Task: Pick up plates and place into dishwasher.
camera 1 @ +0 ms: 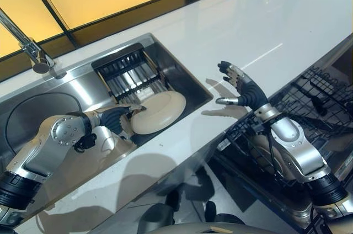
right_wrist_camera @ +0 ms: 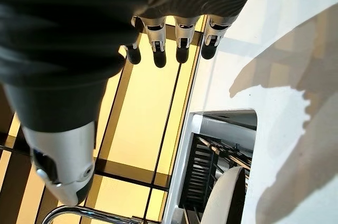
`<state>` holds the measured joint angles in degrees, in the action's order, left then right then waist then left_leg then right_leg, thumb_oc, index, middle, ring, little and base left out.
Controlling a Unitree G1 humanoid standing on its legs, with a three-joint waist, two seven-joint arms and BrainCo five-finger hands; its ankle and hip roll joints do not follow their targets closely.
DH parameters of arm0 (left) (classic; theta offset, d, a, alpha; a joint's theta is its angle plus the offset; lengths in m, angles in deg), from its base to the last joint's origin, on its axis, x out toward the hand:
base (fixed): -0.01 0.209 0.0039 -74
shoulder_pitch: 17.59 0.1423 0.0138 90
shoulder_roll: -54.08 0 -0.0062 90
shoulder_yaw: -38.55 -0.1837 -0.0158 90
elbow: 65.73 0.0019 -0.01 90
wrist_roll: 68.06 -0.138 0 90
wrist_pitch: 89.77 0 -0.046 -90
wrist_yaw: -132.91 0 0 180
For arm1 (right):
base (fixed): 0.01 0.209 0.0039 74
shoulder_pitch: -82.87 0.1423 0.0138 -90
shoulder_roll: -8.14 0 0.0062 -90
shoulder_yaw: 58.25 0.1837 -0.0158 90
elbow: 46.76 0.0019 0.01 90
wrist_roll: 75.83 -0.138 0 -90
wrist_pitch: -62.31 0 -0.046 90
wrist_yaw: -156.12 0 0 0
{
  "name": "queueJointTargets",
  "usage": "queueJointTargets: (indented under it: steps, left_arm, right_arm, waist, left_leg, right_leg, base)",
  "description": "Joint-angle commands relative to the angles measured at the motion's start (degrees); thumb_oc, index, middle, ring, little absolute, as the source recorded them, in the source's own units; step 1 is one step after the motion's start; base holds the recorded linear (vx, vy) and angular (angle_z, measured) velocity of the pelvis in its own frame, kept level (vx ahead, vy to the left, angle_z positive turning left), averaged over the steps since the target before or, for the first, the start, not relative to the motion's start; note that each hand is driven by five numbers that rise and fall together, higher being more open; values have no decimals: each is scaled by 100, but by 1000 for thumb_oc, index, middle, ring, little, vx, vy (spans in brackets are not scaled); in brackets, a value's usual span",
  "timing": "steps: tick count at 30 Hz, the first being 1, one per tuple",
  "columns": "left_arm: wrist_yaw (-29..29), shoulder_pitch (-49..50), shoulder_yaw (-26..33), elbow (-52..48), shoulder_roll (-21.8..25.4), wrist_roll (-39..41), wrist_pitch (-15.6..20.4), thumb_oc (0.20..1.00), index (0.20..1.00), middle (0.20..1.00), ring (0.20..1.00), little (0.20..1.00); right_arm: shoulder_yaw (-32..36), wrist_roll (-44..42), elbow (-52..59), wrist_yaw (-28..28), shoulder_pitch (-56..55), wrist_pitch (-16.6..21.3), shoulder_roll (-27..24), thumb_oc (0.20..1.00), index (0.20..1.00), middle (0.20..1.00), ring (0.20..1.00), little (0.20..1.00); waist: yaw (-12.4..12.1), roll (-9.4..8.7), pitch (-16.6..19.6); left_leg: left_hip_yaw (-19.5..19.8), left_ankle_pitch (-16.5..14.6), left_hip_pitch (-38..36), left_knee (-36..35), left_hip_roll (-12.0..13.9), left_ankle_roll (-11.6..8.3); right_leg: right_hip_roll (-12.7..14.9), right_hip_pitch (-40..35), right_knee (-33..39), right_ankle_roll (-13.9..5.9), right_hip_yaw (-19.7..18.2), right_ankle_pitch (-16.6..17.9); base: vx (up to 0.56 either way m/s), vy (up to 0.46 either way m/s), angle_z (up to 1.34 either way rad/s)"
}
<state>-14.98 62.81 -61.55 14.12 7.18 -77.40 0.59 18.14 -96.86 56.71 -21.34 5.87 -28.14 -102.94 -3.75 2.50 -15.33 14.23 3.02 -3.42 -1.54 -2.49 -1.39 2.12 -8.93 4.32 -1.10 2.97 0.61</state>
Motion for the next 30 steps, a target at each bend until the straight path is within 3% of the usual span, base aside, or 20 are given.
queueJointTargets:
  steps: [1, 6, 13, 17, 21, 25, 30]
  left_arm:
    - [-1040, 114, 285, -97, -103, -345, 562, 1000, 1000, 1000, 1000, 1000]
    - [-2893, 314, 420, 246, -408, -1015, 1320, 1000, 1000, 1000, 1000, 1000]
    - [-4652, 249, 166, 752, -1188, -1083, 1612, 1000, 1000, 1000, 1000, 1000]
    - [-4491, 102, -104, 793, -1273, -1392, 1822, 1000, 1000, 1000, 1000, 1000]
    - [-3802, -71, -387, 677, -1035, -1421, 1906, 1000, 1000, 1000, 1000, 1000]
    - [-3230, -239, -582, 592, -802, -897, 1681, 1000, 1000, 1000, 1000, 1000]
    - [-3175, -196, -545, 540, -737, -925, 1517, 1000, 1000, 1000, 1000, 1000]
  right_arm:
    - [261, -127, 618, -66, -200, 208, -225, 1000, 1000, 1000, 1000, 1000]
    - [304, 6, 561, -98, -246, 353, -113, 1000, 1000, 1000, 1000, 1000]
    - [121, 353, 459, -291, -128, 541, 220, 1000, 1000, 1000, 1000, 1000]
    - [43, 411, 440, -392, 44, 557, 238, 1000, 1000, 1000, 1000, 1000]
    - [76, 287, 408, -392, 150, 584, 104, 1000, 1000, 1000, 1000, 1000]
    - [97, 205, 400, -340, 114, 658, 5, 1000, 1000, 1000, 1000, 1000]
    - [130, 190, 421, -288, 12, 699, -10, 1000, 1000, 1000, 1000, 1000]
  waist:
    - [49, 51, 284]
    - [50, -7, 140]
    - [68, -136, -67]
    - [107, -163, -190]
    - [175, -150, -255]
    - [253, -125, -276]
    - [273, -96, -255]
  left_leg:
    - [-380, 219, 212, 68, 207, 64]
    - [-352, 258, 392, 78, 218, 78]
    - [-372, 279, 556, 60, 247, 111]
    - [-412, 295, 641, 68, 263, 116]
    - [-472, 293, 648, 64, 283, 120]
    - [-518, 281, 612, 38, 286, 129]
    - [-535, 266, 582, 48, 280, 133]
  right_leg:
    - [176, 471, -984, -271, 219, -295]
    - [130, 683, -1029, -252, 114, -264]
    - [50, 900, -1045, -242, -58, -212]
    - [5, 1031, -1097, -234, -160, -181]
    - [2, 1091, -1132, -254, -232, -156]
    - [17, 1110, -1141, -288, -258, -142]
    - [48, 1088, -1149, -299, -243, -147]
  base:
    - [0, 0, 0]
    - [-55, -14, 0]
    - [-78, -48, -1]
    - [-75, -10, -7]
    - [-24, 14, -6]
    - [8, 27, -3]
    - [17, 19, -4]
